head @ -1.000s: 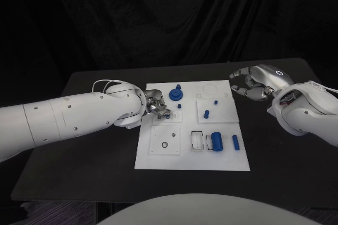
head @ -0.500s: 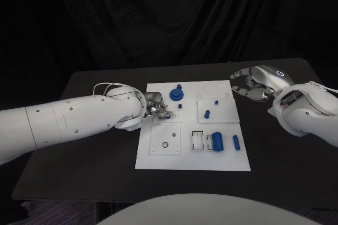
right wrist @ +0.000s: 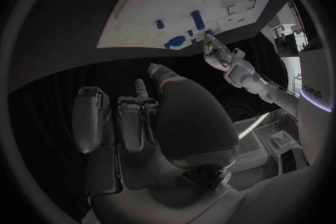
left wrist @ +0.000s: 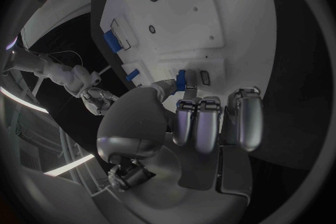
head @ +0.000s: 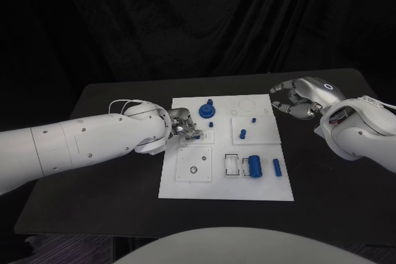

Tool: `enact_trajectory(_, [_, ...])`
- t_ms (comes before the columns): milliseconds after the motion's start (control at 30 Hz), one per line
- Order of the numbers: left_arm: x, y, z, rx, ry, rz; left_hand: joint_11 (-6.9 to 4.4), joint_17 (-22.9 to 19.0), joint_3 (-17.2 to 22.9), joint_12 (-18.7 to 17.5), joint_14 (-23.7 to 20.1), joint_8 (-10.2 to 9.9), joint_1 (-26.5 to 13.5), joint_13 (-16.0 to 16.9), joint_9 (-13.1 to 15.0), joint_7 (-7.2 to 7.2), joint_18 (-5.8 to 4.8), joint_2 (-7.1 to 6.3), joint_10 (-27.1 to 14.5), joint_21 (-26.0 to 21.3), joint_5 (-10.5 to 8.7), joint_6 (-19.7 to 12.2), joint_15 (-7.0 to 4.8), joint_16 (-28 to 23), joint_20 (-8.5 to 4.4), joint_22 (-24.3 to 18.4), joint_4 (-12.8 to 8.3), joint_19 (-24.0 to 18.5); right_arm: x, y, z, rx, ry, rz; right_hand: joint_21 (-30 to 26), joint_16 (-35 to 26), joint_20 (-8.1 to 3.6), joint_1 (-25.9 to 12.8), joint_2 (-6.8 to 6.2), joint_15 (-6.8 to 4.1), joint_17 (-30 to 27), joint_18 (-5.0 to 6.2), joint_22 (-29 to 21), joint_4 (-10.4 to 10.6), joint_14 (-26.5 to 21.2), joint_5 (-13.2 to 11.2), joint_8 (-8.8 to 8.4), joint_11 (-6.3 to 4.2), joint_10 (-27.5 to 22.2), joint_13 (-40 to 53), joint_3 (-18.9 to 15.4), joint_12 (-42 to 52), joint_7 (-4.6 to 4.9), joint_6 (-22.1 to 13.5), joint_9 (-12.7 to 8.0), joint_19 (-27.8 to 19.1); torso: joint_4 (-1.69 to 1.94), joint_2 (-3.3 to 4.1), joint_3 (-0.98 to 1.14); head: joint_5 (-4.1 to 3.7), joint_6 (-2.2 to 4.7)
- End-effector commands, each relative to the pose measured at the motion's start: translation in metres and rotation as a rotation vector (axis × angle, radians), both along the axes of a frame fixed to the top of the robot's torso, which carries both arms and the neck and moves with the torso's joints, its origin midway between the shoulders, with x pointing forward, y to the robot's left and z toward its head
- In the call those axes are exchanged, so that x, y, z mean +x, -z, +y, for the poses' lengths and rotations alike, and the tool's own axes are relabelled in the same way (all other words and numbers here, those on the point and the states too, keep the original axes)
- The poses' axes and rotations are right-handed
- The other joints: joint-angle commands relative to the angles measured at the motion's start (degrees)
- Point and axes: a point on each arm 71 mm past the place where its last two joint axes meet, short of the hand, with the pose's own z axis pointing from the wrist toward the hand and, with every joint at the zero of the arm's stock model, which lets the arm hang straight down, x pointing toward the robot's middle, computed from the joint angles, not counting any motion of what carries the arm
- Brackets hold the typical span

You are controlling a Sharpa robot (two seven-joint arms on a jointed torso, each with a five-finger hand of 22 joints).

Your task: Assemble the parts on the task board

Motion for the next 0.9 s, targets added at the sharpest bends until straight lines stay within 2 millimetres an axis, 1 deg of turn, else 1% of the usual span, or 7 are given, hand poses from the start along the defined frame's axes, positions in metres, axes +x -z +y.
enact_trajectory(33, [-0.0008, -0.0005, -0.0017, -0.036, 0.010, -0.023, -0.32, 15.1, 0.5, -0.3, 6.2, -0.2, 0.0, 15.1, 0.3, -0.08, -0.16, 0.31, 5.9, -0.4, 0.79, 0.6, -0.31, 0.1, -0.15, 4.8, -0.3, -0.4, -0.0001, 0.0018, -0.0013, -0.006, 0.015, 0.010, -0.2, 0.3, 0.36, 0.2, 0.22, 0.51, 15.1, 0.30, 11.7, 0.0, 5.9, 0.4, -0.31, 0.31, 6.0, 15.1, 0.4, 0.2, 0.01, 0.4, -0.1, 1.6, -0.01, 0.01, -0.02, 0.05, -0.01])
enact_trajectory(167, [-0.0010, -0.0007, -0.0015, -0.041, 0.012, -0.026, -0.38, 15.1, 0.6, -0.3, 6.2, -0.2, 0.1, 15.1, 0.5, -0.16, -0.15, 0.32, 5.9, -0.4, 1.38, 0.9, -0.35, 0.1, -0.17, 4.8, -0.4, -0.4, -0.0001, 0.0022, -0.0011, -0.007, 0.015, 0.013, -0.3, 0.3, 0.36, 0.2, 0.28, 0.51, 15.1, 0.30, 11.7, 0.0, 5.9, 0.5, -0.34, 0.31, 6.0, 15.1, 0.5, 0.2, 0.01, 0.4, -0.1, 1.6, -0.01, 0.02, -0.03, 0.12, -0.01])
enact_trajectory(333, [-0.0011, -0.0009, -0.0015, -0.046, 0.013, -0.030, -0.45, 15.1, 0.8, -0.3, 6.2, -0.2, 0.4, 15.1, 0.7, -0.23, -0.15, 0.29, 5.9, -0.5, 2.15, 1.1, -0.41, 0.1, -0.22, 4.9, -0.7, -0.5, -0.0003, 0.0026, -0.0012, -0.009, 0.016, 0.017, -0.3, 0.3, 0.38, 0.2, 0.14, 0.50, 15.1, 0.32, 11.7, -0.3, 5.9, 2.3, -0.62, 0.30, 6.0, 15.1, 1.4, 0.2, 0.01, 0.6, -0.3, 1.5, 0.01, 0.03, -0.01, 0.13, -0.01])
enact_trajectory(667, [-0.0009, -0.0010, -0.0016, -0.051, 0.015, -0.033, -0.48, 15.1, 0.9, -0.3, 6.2, -0.2, 0.4, 15.1, 0.8, -0.25, -0.11, 0.29, 5.9, -0.6, 2.34, 1.3, -0.44, 0.1, -0.24, 4.8, -0.8, -0.6, -0.0005, 0.0030, -0.0017, -0.011, 0.018, 0.021, -0.3, 0.3, 0.38, 0.2, 0.12, 0.49, 15.1, 0.32, 11.7, -0.3, 5.9, 2.5, -0.65, 0.30, 6.0, 15.1, 1.4, 0.2, 0.02, 0.6, -0.4, 1.5, 0.00, 0.02, 0.01, 0.17, -0.01])
enact_trajectory(833, [-0.0008, -0.0002, -0.0024, -0.046, 0.018, -0.027, -0.53, 15.1, 0.6, -0.3, 6.2, -0.4, -0.1, 15.1, 1.2, -0.28, -0.11, 0.35, 5.9, -0.7, 0.11, 1.6, -0.51, 0.1, -0.32, 4.8, -0.4, -0.6, -0.0001, 0.0033, -0.0011, -0.012, 0.018, 0.023, -0.4, 0.3, 0.38, 0.1, 0.08, 0.49, 15.1, 0.33, 11.7, -0.4, 5.9, 2.7, -0.68, 0.30, 6.0, 15.1, 1.5, 0.2, 0.02, 0.6, -0.4, 1.5, 0.01, 0.02, 0.02, 0.26, -0.01])
enact_trajectory(867, [-0.0009, 0.0000, -0.0025, -0.045, 0.019, -0.026, -0.53, 15.1, 0.6, -0.3, 6.2, -0.4, -0.1, 15.1, 1.2, -0.28, -0.11, 0.35, 5.9, -0.7, 0.11, 1.6, -0.51, 0.1, -0.32, 4.8, -0.4, -0.6, 0.0000, 0.0034, -0.0011, -0.013, 0.018, 0.024, -0.4, 0.3, 0.38, 0.1, 0.08, 0.49, 15.1, 0.33, 11.7, -0.4, 5.9, 2.7, -0.68, 0.30, 6.0, 15.1, 1.5, 0.2, 0.02, 0.6, -0.4, 1.5, 0.01, 0.01, 0.02, 0.26, -0.01])
enact_trajectory(900, [-0.0009, 0.0003, -0.0027, -0.043, 0.019, -0.023, -0.55, 15.1, 0.3, -0.3, 6.2, -0.6, -0.4, 15.1, 1.4, -0.29, -0.12, 0.41, 5.9, -0.7, -1.38, 1.7, -0.53, 0.1, -0.34, 4.9, -0.1, -0.5, 0.0000, 0.0035, -0.0010, -0.013, 0.018, 0.025, -0.4, 0.3, 0.38, 0.1, 0.08, 0.49, 15.1, 0.33, 11.7, -0.4, 5.9, 2.7, -0.68, 0.30, 6.0, 15.1, 1.5, 0.2, 0.02, 0.6, -0.4, 1.5, 0.02, 0.01, 0.02, 0.27, -0.01])
